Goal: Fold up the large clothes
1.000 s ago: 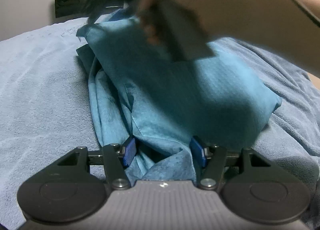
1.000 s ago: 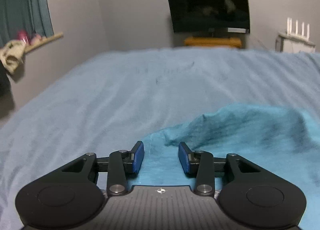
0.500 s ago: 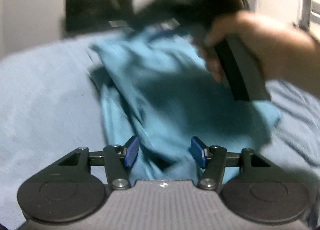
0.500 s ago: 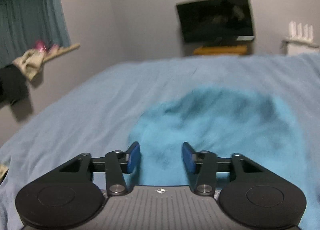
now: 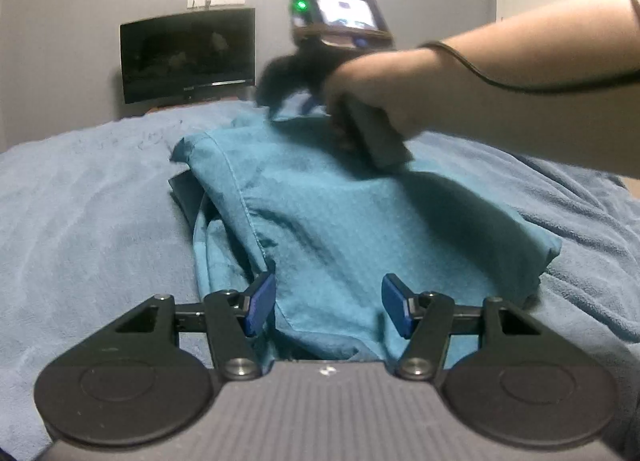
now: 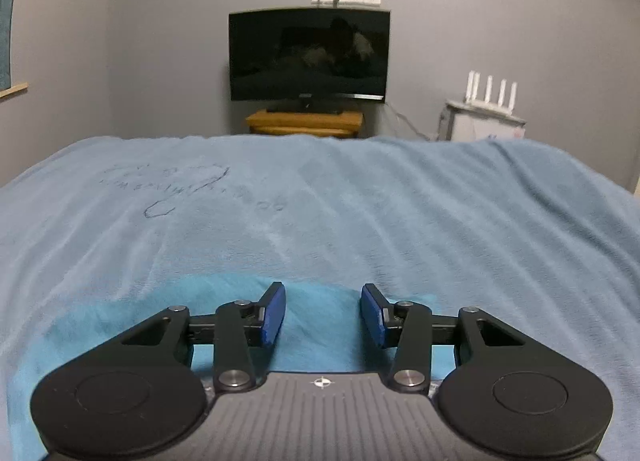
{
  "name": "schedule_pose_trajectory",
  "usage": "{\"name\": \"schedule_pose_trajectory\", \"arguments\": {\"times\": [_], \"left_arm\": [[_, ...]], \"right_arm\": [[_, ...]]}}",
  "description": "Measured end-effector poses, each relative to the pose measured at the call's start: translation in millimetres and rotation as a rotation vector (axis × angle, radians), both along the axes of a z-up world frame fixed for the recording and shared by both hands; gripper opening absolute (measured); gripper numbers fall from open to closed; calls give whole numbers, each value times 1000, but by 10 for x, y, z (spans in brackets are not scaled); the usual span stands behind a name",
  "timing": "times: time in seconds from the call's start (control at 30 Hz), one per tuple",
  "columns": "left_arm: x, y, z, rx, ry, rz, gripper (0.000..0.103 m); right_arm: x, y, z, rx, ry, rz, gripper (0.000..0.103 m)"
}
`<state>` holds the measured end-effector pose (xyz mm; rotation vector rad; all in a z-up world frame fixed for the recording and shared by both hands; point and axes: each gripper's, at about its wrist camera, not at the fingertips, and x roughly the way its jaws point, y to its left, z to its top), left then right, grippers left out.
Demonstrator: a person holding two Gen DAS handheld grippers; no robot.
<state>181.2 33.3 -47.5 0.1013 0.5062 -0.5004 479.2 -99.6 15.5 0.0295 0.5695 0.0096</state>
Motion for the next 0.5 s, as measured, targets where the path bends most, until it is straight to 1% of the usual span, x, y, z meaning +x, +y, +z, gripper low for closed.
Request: {"name": "schedule_pose_trajectory", "arguments": {"times": [0.07,0.1,0.13,0.2,0.27,0.33,0.37,0.4,0.47,0.5], "left_arm": [[34,17,-31,-3,26,4,58],[50,27,-54,-2,40,8,58],[69,23,-82,-1,47,12,58],[44,46,-81,-9,52,18,58],[47,60,-58,-25,48,25,58],[43,70,-44,-31,40,32,58],[40,73,-36,-32,39,34,58],[38,77,-30,-36,40,35,58],[58,107,-38,-45,59,40,58],[65,116,-49,-47,72,44,58]], "right_arm": [[122,142,-24,94,32,134,47],[118,168,4,129,29,177,47],[69,170,59,153,9,210,44],[-18,111,149,152,-54,197,45],[-189,-33,201,132,-99,142,45],[-359,-205,197,92,-109,71,47],[-474,-297,181,92,-110,61,47],[-577,-430,164,101,-106,64,47],[-855,-527,107,104,-92,89,47],[-1064,-584,70,102,-81,99,46]]}}
